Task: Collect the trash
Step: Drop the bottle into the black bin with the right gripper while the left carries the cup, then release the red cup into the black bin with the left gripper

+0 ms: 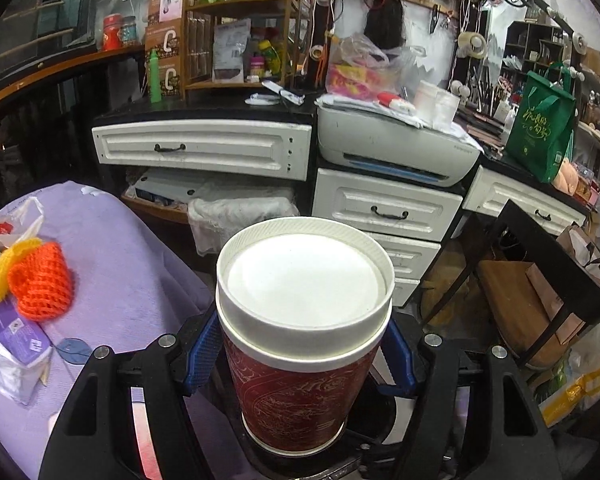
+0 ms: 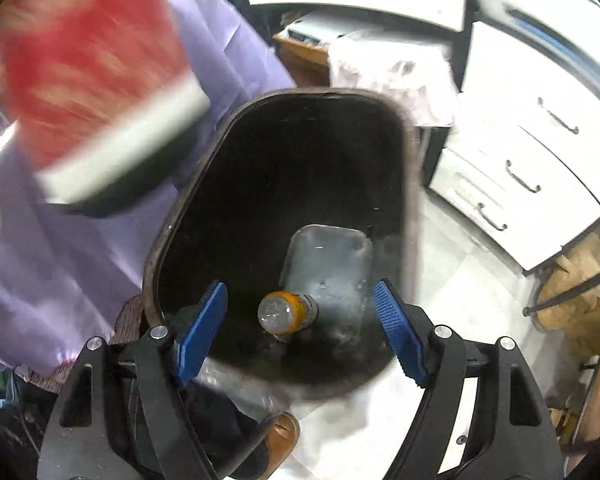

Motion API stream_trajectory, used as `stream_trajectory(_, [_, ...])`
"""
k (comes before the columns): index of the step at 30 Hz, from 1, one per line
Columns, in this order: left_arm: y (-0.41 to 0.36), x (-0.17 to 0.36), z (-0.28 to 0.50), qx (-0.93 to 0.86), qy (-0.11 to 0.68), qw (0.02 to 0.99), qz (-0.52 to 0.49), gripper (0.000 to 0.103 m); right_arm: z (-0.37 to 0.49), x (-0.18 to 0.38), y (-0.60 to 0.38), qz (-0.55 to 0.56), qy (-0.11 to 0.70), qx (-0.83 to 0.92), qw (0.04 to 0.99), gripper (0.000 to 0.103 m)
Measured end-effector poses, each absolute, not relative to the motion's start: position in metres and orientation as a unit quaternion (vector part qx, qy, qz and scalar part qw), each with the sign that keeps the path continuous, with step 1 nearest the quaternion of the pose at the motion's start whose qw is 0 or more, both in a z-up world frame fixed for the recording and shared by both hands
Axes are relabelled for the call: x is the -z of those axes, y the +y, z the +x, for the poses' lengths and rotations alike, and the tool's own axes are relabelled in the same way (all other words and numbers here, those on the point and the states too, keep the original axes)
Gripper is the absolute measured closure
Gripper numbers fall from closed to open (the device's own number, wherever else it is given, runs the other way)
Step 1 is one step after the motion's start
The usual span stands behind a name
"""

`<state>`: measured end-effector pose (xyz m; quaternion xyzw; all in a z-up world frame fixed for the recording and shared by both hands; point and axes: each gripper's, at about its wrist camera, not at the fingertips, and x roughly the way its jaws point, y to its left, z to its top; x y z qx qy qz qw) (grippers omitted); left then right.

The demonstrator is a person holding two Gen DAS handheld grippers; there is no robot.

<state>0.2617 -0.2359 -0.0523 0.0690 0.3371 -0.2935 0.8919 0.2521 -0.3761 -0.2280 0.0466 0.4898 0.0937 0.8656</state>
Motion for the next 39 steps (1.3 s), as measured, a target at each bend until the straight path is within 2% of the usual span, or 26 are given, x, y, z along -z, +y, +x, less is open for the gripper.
stream_trajectory(10, [-0.271, 0.118, 0.262, 0.287, 0.387, 0.871, 0.098, 0.035, 0.19, 0.209, -0.421, 0.078, 0.461, -0.032, 0.883, 0.027])
stream_trajectory(20, [-0.289, 0.173, 0.263, 0.273, 0.434, 0.847, 0.141, 0.034, 0.165, 0.197, -0.447, 0.113, 0.439, 0.009, 0.891, 0.027])
stream_trajectory(21, [-0.289, 0.175, 0.263, 0.27, 0.436, 0.846, 0.143, 0.032, 0.165, 0.196, -0.448, 0.113, 0.437, 0.01, 0.892, 0.027])
stream_trajectory(22, [-0.288, 0.177, 0.262, 0.267, 0.438, 0.846, 0.144, 0.025, 0.166, 0.195, -0.449, 0.112, 0.435, 0.012, 0.893, 0.027])
stream_trajectory(25, [-0.285, 0.17, 0.258, 0.27, 0.428, 0.852, 0.135, 0.012, 0.165, 0.19, -0.45, 0.106, 0.431, 0.024, 0.896, 0.027])
stream_trajectory(27, [-0.282, 0.161, 0.255, 0.273, 0.422, 0.855, 0.125, 0.009, 0.165, 0.186, -0.453, 0.107, 0.426, 0.03, 0.898, 0.027])
stream_trajectory(34, [-0.261, 0.119, 0.24, 0.281, 0.396, 0.87, 0.083, 0.007, 0.162, 0.161, -0.452, 0.107, 0.398, 0.037, 0.911, 0.027])
stream_trajectory(39, [-0.235, 0.076, 0.219, 0.284, 0.348, 0.889, 0.086, 0.006, 0.165, 0.139, -0.44, 0.113, 0.373, 0.022, 0.921, 0.027])
